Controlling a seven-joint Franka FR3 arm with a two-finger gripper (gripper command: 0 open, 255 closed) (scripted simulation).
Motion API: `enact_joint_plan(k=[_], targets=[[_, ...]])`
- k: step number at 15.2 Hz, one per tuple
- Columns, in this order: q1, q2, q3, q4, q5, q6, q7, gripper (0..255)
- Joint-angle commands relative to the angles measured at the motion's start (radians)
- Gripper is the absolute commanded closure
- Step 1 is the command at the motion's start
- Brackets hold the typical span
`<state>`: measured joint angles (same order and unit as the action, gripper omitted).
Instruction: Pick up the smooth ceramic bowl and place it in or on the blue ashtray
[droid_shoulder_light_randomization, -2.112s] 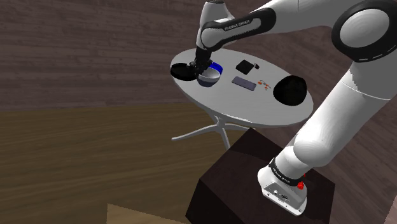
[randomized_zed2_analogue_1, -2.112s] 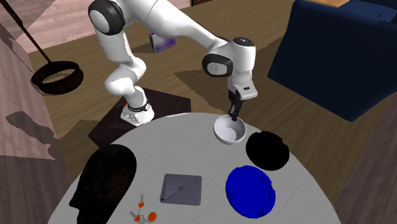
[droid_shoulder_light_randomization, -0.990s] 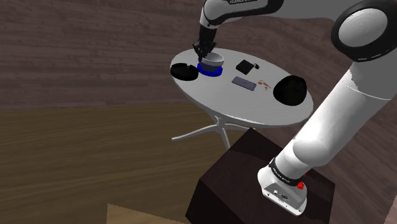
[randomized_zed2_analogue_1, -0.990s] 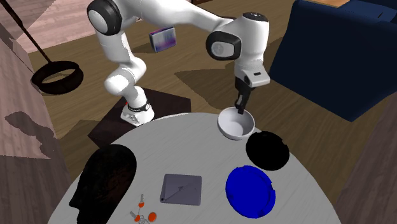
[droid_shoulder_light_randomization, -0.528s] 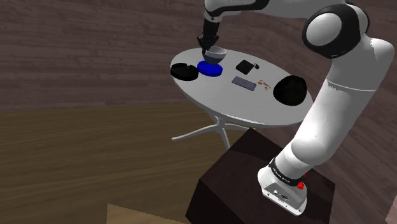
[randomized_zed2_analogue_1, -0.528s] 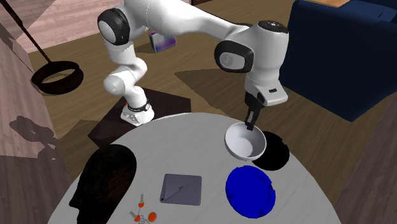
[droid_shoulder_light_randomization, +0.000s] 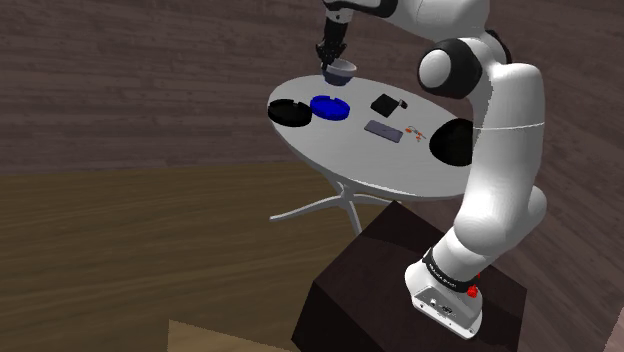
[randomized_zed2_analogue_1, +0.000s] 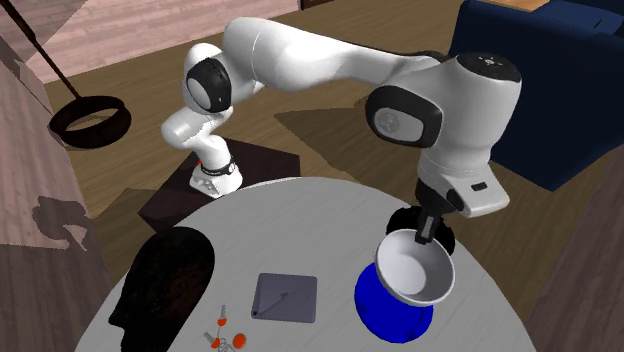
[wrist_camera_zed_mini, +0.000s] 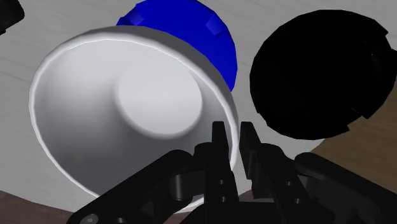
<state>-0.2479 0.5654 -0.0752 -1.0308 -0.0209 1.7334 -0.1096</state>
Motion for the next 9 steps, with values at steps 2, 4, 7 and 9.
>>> enact_joint_plan(k=[2,4,7,9], targets=[[-0.017,0.056,-0.001,0.072,0.006,-0.016,-0.018,255],[-0.016,0.044,-0.001,0.024,0.006,0.019,-0.017,255],[-0.014,0.032,-0.001,-0.037,0.004,0.068,-0.015,255],[-0.013,0.026,-0.001,-0.074,0.004,0.099,-0.013,255]])
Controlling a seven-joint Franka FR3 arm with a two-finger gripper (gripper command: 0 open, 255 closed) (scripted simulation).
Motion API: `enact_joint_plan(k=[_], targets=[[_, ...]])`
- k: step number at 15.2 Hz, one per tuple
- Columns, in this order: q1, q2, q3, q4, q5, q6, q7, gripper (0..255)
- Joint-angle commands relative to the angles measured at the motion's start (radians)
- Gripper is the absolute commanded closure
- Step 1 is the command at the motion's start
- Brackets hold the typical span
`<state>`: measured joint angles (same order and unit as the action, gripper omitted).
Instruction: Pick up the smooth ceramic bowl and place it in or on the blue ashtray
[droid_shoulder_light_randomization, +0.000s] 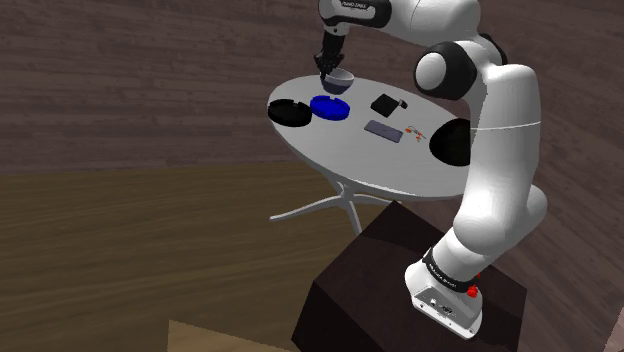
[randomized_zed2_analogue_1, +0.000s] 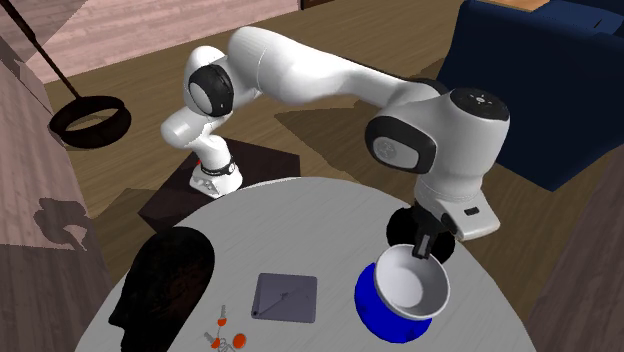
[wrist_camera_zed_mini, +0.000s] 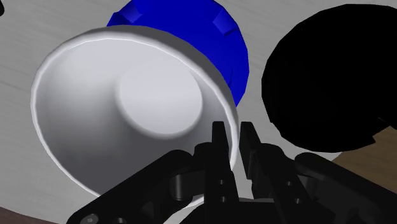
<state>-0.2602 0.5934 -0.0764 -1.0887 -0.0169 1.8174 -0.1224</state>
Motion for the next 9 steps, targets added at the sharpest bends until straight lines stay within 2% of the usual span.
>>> enact_joint_plan(k=[1,9], targets=[[0.000,-0.004,0.000,-0.033,0.000,0.030,0.000,255],[0.002,-0.008,0.000,-0.146,-0.002,0.139,0.005,255]])
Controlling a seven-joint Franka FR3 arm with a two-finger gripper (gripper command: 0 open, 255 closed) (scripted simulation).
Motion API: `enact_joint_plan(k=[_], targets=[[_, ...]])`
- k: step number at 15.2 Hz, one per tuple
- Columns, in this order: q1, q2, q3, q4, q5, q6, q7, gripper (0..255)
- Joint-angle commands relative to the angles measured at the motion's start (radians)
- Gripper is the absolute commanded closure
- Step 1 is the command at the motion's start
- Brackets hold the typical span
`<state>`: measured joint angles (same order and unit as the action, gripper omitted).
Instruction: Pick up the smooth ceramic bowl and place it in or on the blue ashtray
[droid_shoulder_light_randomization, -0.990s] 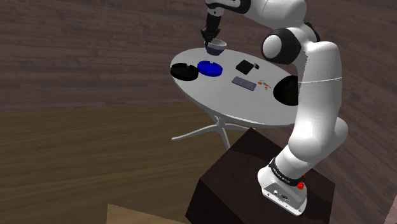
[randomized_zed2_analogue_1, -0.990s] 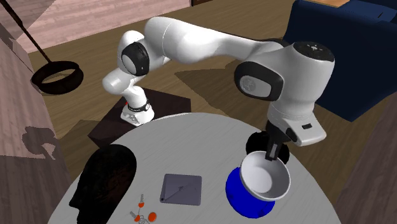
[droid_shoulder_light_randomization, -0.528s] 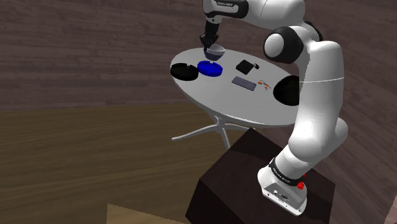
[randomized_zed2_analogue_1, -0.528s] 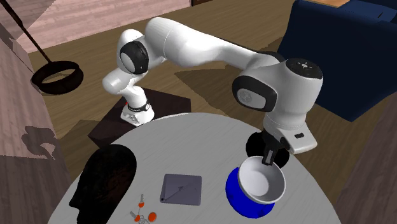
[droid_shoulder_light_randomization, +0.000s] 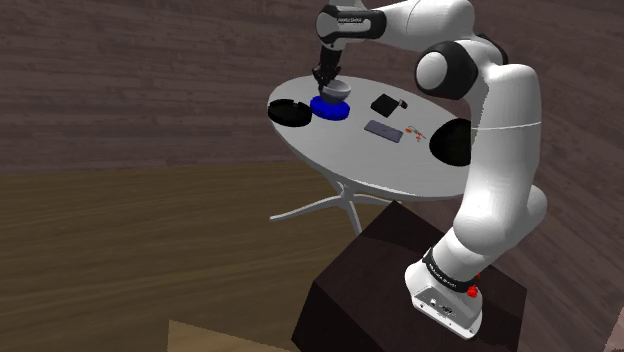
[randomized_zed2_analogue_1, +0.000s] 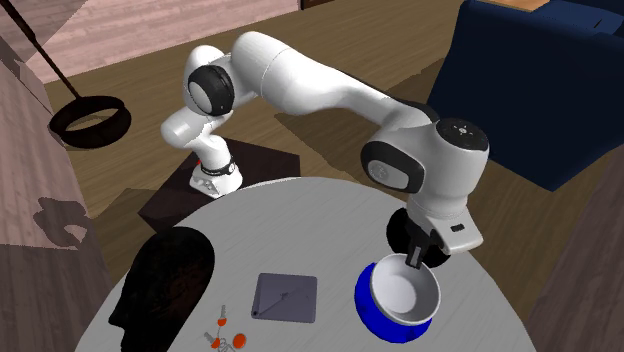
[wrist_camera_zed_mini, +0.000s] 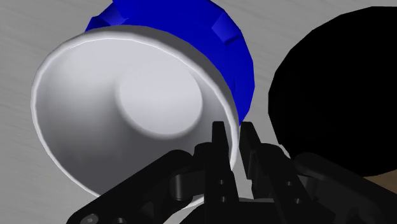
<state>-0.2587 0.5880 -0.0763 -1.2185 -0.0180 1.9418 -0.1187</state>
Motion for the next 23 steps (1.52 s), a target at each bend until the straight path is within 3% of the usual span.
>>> enact_joint_plan(k=[1,10,11,16,20,23], targets=[[0.001,-0.001,0.000,-0.028,-0.001,0.028,0.001,255],[0.001,0.000,0.000,-0.041,-0.001,0.042,0.002,255],[0.001,0.000,0.000,-0.041,-0.001,0.042,0.002,0],[0.001,0.000,0.000,-0.041,-0.001,0.042,0.002,0],[0.005,-0.033,0.000,0.032,-0.002,-0.064,0.002,0],[0.005,-0.033,0.000,0.032,-0.002,-0.064,0.002,0]])
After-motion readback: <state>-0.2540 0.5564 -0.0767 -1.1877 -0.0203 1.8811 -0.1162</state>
